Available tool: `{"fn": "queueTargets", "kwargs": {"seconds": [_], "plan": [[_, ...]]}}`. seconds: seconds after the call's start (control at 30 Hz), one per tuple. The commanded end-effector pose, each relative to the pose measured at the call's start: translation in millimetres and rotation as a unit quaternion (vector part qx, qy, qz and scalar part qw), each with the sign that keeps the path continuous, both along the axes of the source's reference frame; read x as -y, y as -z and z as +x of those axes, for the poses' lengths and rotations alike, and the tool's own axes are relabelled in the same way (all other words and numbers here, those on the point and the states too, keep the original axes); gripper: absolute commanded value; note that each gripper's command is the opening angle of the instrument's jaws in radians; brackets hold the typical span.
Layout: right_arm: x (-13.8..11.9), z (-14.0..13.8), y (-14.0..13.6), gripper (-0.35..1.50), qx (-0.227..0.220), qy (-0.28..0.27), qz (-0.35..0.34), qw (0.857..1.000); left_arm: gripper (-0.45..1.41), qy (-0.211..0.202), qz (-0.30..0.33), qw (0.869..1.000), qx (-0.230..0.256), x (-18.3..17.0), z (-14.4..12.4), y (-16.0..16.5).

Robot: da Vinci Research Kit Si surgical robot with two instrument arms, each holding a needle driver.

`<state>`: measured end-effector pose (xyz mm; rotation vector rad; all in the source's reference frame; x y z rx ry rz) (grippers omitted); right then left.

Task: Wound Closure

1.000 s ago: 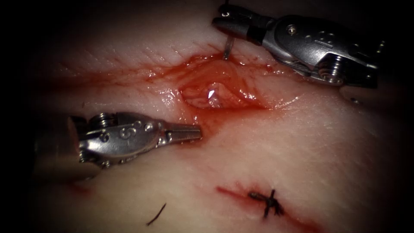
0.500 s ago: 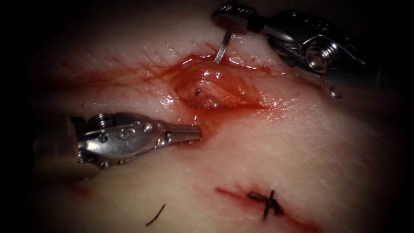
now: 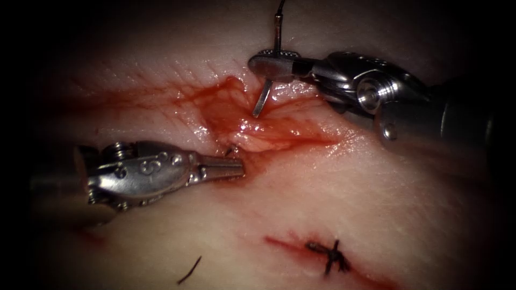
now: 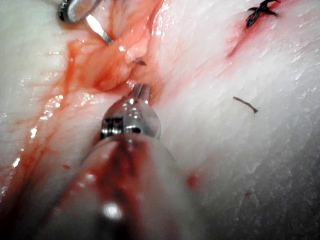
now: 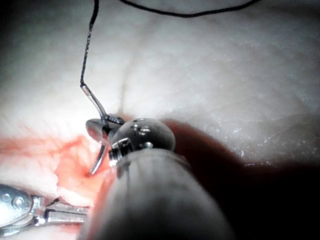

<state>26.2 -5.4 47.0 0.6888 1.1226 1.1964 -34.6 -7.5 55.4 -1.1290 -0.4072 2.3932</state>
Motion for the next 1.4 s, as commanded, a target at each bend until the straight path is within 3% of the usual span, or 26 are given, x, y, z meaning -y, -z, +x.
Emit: {"fn": "queueTargets", "kwargs": {"seconds": [0.03, 0.5, 0.87, 0.97, 1.0, 1.03, 1.07, 1.13, 1.2, 1.4], "plan": [[0.3, 1.2, 0.1, -0.35, -0.004, 0.002, 0.007, 1.0, -0.18, 0.0, 0.0, 1.0, 0.001, 0.0, -0.6, -0.6], [2.7, 2.2, 0.7, -0.35, -0.041, 0.005, 0.104, 0.994, -0.18, -0.001, 0.001, 1.0, 0.001, -0.2, -0.3, -0.3], [3.7, 2.6, 1.0, -0.35, -0.052, 0.016, 0.13, 0.99, -0.18, -0.001, 0.003, 1.0, 0.002, -0.3, -0.2, 0.0], [3.5, 2.3, 0.8, -0.35, -0.076, 0.011, 0.124, 0.989, -0.18, -0.002, 0.004, 1.0, 0.003, -0.4, 0.0, 0.2], [3.3, 2.2, 0.8, -0.25, -0.083, 0.009, 0.122, 0.989, -0.18, -0.004, 0.002, 1.0, 0.003, -0.4, 0.0, 0.3], [3.0, 2.0, 0.7, 0.31, -0.087, 0.003, 0.119, 0.989, -0.17, -0.005, 0.003, 1.0, 0.004, -0.5, 0.1, 0.4], [2.7, 1.8, 0.7, 0.73, -0.087, -0.005, 0.115, 0.99, -0.17, -0.006, 0.003, 1.0, 0.003, -0.5, 0.1, 0.4], [1.7, 1.3, 0.5, 1.19, -0.084, -0.021, 0.08, 0.993, -0.15, -0.007, 0.001, 1.0, 0.002, -0.6, 0.2, 0.4], [0.0, 0.4, 0.3, 1.38, -0.06, -0.033, 0.016, 0.997, -0.15, -0.007, 0.001, 1.0, 0.002, -0.6, 0.2, 0.4], [-2.5, -1.1, 0.6, 1.43, -0.015, -0.032, -0.075, 0.997, -0.15, -0.007, 0.001, 1.0, 0.002, -0.6, 0.2, 0.4]]}}
